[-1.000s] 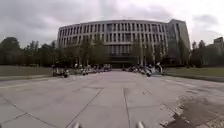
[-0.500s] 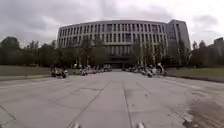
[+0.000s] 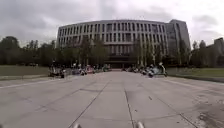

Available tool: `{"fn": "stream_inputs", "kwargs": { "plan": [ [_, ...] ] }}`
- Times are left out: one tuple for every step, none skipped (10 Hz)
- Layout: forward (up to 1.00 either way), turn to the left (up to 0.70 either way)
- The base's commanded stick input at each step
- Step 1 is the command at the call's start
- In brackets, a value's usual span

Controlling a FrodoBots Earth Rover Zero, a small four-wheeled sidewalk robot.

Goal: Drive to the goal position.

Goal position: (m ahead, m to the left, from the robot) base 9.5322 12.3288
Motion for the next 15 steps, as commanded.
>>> {"fn": "stream_inputs", "kwargs": {
  "plan": [
    [0.45, 0.0],
    [0.45, 0.0],
    [0.45, 0.0],
    [0.45, 0.0],
    [0.45, 0.0],
    [0.45, 0.0],
    [0.45, 0.0],
    [0.45, 0.0],
    [0.45, 0.0],
    [0.45, 0.0],
    [0.45, 0.0],
    [0.45, 0.0],
    [0.45, 0.0],
    [0.45, 0.0],
    [0.45, -0.03]
  ]
}}
